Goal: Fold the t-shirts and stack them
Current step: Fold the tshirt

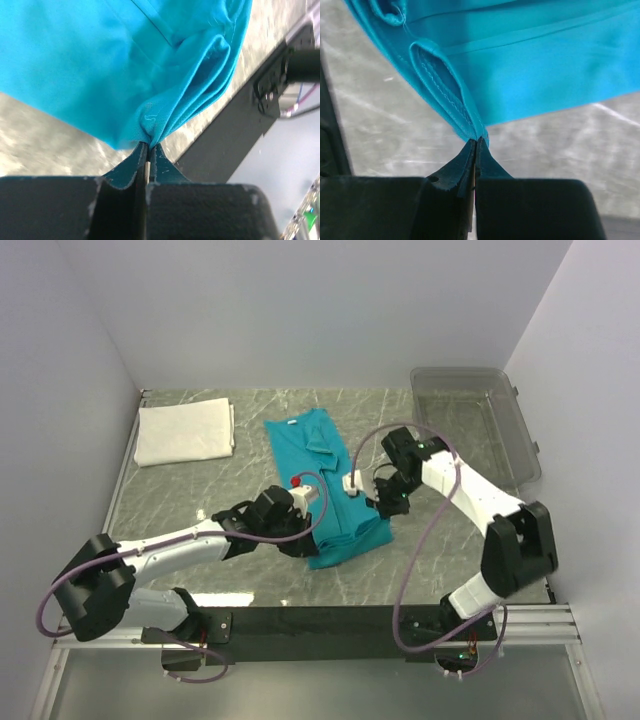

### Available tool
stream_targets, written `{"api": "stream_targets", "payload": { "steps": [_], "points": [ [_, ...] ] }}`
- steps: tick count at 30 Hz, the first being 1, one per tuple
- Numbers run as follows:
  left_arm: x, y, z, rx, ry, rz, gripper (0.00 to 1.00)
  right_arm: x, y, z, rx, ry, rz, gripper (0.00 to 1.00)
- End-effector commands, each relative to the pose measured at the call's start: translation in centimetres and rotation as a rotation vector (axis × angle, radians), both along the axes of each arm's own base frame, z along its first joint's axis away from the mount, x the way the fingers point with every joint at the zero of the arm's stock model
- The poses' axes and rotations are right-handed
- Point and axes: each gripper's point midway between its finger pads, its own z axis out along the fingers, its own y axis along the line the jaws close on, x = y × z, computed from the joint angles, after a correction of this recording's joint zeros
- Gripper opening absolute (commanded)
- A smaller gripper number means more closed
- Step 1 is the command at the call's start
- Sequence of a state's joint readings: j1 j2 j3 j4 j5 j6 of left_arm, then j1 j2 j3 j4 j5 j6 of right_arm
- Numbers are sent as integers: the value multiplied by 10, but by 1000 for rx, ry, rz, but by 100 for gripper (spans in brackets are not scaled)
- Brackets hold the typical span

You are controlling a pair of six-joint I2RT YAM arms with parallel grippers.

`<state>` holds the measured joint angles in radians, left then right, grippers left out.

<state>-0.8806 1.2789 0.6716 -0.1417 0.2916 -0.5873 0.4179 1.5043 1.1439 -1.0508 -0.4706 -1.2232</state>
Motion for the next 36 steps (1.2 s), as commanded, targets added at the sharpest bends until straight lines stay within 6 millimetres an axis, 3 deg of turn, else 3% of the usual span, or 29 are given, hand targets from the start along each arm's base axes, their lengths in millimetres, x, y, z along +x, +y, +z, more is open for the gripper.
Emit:
{"api": "stream_targets", "payload": {
  "steps": [1,3,4,6,7,9,10,17,19,26,36],
  "points": [
    [27,0,18,-38,-18,26,1,42,13,16,35,-22,-58,0],
    [41,7,19,-41,-16,69,1,60,17,6,20,2,-84,0],
    [58,13,23,-48,-25,112,1,75,24,15,33,-24,-86,0],
    [76,18,28,-43,-28,153,1,91,30,6,29,5,-113,0],
    [88,25,28,-37,-30,185,1,105,37,16,46,-23,-116,0],
    [104,29,28,-24,-28,220,1,118,43,6,38,-1,-139,0],
    [114,34,27,-20,-30,244,1,129,48,13,48,-16,-151,0],
    [164,52,9,32,12,359,1,175,60,-5,28,-29,-215,0],
    [172,57,4,45,24,375,0,186,64,1,34,-48,-230,0],
    [187,71,-5,88,28,401,1,201,76,0,52,-67,-241,0],
    [201,70,-7,97,24,407,1,209,78,-8,41,-76,-277,0]
  ]
}}
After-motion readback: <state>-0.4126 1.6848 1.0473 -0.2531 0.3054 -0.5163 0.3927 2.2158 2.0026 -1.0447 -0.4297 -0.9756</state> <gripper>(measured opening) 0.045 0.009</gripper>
